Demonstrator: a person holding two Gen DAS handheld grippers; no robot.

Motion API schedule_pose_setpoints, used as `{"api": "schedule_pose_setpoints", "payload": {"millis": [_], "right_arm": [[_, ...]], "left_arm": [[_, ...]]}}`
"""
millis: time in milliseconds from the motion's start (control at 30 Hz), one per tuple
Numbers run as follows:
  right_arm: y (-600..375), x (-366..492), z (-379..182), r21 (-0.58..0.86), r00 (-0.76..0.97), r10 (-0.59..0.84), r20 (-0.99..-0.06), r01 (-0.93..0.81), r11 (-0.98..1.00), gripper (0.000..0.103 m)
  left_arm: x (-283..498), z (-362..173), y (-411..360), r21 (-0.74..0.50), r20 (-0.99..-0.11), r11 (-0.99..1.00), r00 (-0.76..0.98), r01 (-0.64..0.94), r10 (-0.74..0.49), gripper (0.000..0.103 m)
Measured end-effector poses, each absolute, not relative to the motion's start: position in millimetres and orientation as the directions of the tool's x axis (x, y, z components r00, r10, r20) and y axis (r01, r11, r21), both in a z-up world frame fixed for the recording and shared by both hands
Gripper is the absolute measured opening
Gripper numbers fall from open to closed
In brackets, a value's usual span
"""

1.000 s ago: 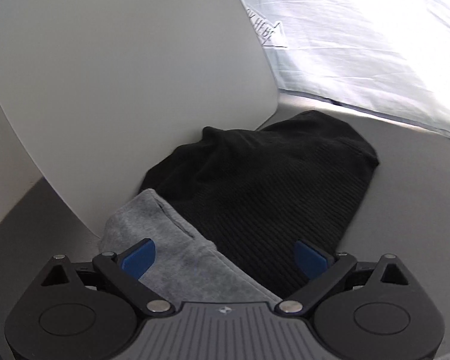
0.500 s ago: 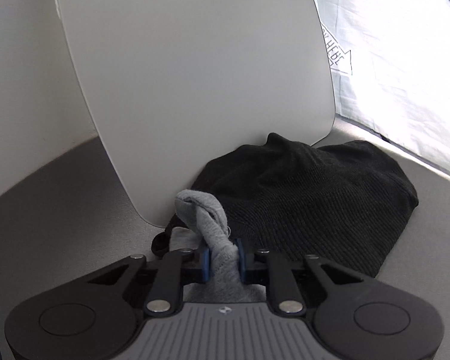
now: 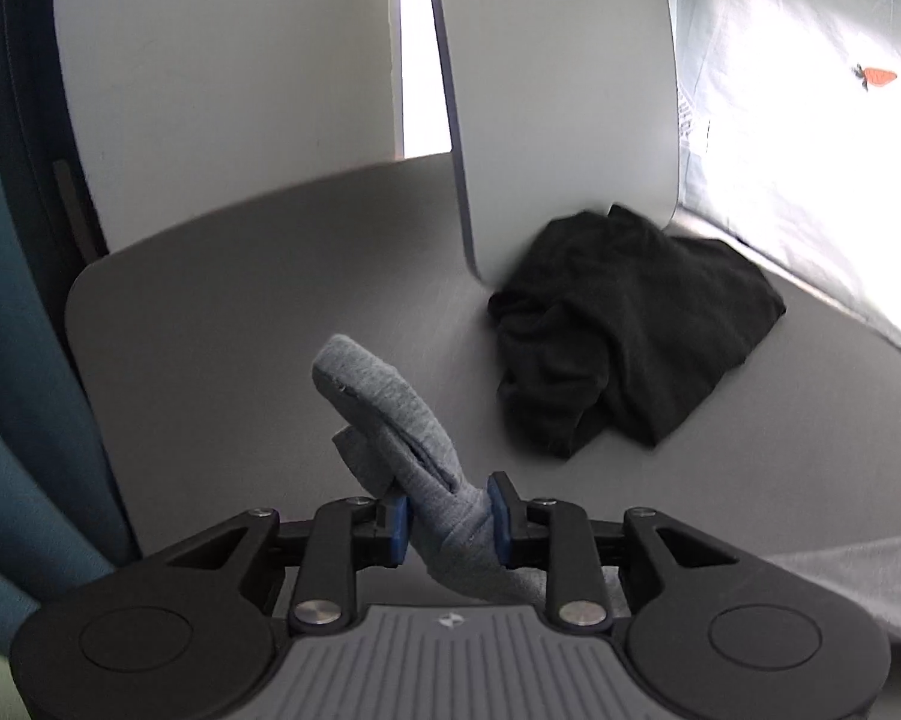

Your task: Fold clothes

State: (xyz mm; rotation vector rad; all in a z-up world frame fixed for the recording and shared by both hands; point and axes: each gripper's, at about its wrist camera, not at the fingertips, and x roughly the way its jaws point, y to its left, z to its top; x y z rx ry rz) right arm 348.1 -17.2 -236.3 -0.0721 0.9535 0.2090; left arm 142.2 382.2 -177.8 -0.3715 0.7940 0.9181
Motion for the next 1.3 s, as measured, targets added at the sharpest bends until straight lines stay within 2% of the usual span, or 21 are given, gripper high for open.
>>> {"api": "schedule_pose_setpoints", "payload": {"millis": [133, 267, 467, 533, 567, 600, 667, 700, 867, 933, 1000, 1133, 1167, 1300], "right_arm": [[-19, 345, -235, 0.027, 0.542, 0.149, -0.827, -0.225, 0.974, 0.103], [-21, 335, -234, 0.022, 0.525, 0.148, -0.838, -0.238, 0.971, 0.103], [-28, 315, -233, 0.022, 0.516, 0.149, -0.844, -0.244, 0.969, 0.103], [-30, 309, -232, 0.027, 0.514, 0.148, -0.845, -0.236, 0.971, 0.103], [-31, 305, -231, 0.025, 0.513, 0.147, -0.845, -0.237, 0.971, 0.103], [-30, 301, -231, 0.016, 0.515, 0.142, -0.845, -0.242, 0.970, 0.103], [-30, 291, -230, 0.001, 0.518, 0.132, -0.845, -0.246, 0.969, 0.103], [-30, 286, -230, 0.000, 0.518, 0.129, -0.846, -0.242, 0.970, 0.103], [-40, 259, -230, 0.008, 0.505, 0.136, -0.852, -0.247, 0.969, 0.103], [-46, 249, -231, 0.022, 0.501, 0.147, -0.853, -0.247, 0.969, 0.103], [-52, 243, -231, 0.034, 0.499, 0.160, -0.852, -0.252, 0.967, 0.103], [-61, 233, -227, 0.043, 0.467, 0.184, -0.865, -0.296, 0.954, 0.103], [-64, 228, -223, 0.038, 0.470, 0.187, -0.862, -0.308, 0.951, 0.103], [-87, 205, -196, -0.036, 0.569, 0.162, -0.806, -0.320, 0.947, 0.103]], "left_arm": [[115, -196, 364, 0.054, -0.799, 0.582, 0.315, -0.811, 0.513, 0.044], [102, -197, 361, 0.036, -0.809, 0.583, 0.319, -0.811, 0.494, 0.070], [120, -216, 375, 0.085, -0.803, 0.585, 0.292, -0.807, 0.520, 0.082], [121, -222, 379, 0.072, -0.819, 0.569, 0.277, -0.819, 0.503, 0.080], [120, -224, 380, 0.063, -0.819, 0.558, 0.277, -0.828, 0.502, 0.070], [120, -224, 379, 0.063, -0.817, 0.549, 0.272, -0.833, 0.508, 0.052], [118, -223, 377, 0.064, -0.811, 0.546, 0.276, -0.835, 0.516, 0.035], [118, -221, 375, 0.071, -0.804, 0.549, 0.278, -0.833, 0.526, 0.029], [120, -211, 355, 0.236, -0.703, 0.593, 0.285, -0.770, 0.651, 0.026], [120, -215, 353, 0.281, -0.699, 0.597, 0.266, -0.751, 0.664, 0.031], [120, -222, 350, 0.327, -0.707, 0.594, 0.227, -0.735, 0.670, 0.045], [121, -226, 329, 0.438, -0.683, 0.590, 0.176, -0.678, 0.709, 0.062], [121, -221, 322, 0.435, -0.683, 0.604, 0.192, -0.667, 0.704, 0.068], [118, -192, 287, 0.343, -0.698, 0.685, 0.314, -0.642, 0.644, 0.077]]}}
